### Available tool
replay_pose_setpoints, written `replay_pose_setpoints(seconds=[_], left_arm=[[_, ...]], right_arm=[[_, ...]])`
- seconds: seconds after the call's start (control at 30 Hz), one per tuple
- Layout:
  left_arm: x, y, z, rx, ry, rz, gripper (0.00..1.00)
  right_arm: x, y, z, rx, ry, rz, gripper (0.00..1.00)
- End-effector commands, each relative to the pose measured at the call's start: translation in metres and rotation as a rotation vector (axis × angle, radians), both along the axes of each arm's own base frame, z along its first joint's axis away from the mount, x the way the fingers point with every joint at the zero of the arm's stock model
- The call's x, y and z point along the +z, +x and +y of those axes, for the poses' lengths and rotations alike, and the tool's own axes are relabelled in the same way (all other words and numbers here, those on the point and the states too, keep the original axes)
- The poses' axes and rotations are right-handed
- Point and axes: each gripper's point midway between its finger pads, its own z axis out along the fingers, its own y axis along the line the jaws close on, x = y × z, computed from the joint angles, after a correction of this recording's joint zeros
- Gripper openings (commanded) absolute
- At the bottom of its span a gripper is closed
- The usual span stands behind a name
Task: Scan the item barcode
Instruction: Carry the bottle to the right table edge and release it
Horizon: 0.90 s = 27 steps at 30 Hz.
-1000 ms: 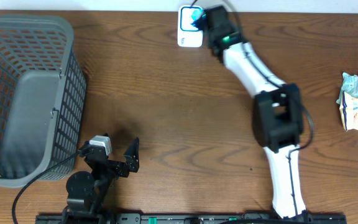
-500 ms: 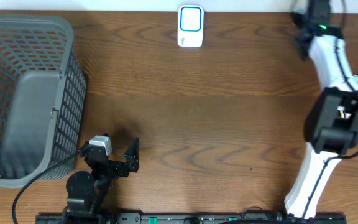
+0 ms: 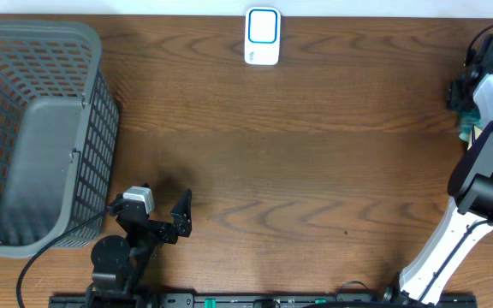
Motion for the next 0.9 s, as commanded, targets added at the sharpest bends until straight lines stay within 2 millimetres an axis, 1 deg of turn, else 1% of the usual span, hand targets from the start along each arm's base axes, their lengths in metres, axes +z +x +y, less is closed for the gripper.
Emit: replay_pose_setpoints(seconds=[0.0,0.1,0.17,0.23,0.33,0.4,0.47,0.53,0.6,0.63,0.73,0.83,0.87], left_arm=[[-0.011,-0.002,-0.001,-0.009,-0.002,0.033,0.98],[-0.011,-0.002,-0.001,-0.009,-0.002,0.033,0.98],[-0.011,-0.002,-0.001,-0.009,-0.002,0.033,0.98],[-0.011,-0.002,-0.001,-0.009,-0.002,0.033,0.98],[-0.011,-0.002,-0.001,-0.009,-0.002,0.033,0.98],[-0.011,-0.002,-0.001,-0.009,-0.002,0.033,0.98],[-0.011,-0.002,-0.001,-0.009,-0.002,0.033,0.98],[-0.011,-0.002,-0.001,-0.009,-0.002,0.033,0.98],[-0.011,-0.002,-0.001,-0.009,-0.002,0.033,0.98],[-0.011,-0.002,-0.001,-0.009,-0.002,0.033,0.98],[-0.011,-0.002,-0.001,-0.009,-0.002,0.033,0.98],[-0.011,-0.002,-0.001,-0.009,-0.002,0.033,0.98],[-0.011,-0.002,-0.001,-0.009,-0.002,0.033,0.98]], right_arm=[[0.055,0.029,0.014,-0.061,0.092,-0.202,0.99],[0.100,0.037,0.023,-0.119,0.117,-0.311,0.99],[0.128,0.040,0.037,-0.120,0.172,-0.381,0.99],[0.161,0.042,0.061,-0.086,0.261,-0.458,0.99],[0.213,0.040,0.102,-0.012,0.392,-0.568,0.99],[0.253,0.034,0.130,0.067,0.437,-0.637,0.99],[0.288,0.025,0.153,0.133,0.452,-0.695,0.99],[0.328,0.008,0.184,0.212,0.466,-0.756,0.99],[0.362,-0.013,0.211,0.278,0.474,-0.805,0.99],[0.375,-0.022,0.221,0.304,0.475,-0.826,0.99],[0.419,-0.060,0.257,0.398,0.483,-0.897,0.99],[0.456,-0.101,0.284,0.480,0.492,-0.970,0.99],[0.464,-0.113,0.290,0.499,0.496,-0.987,0.99]])
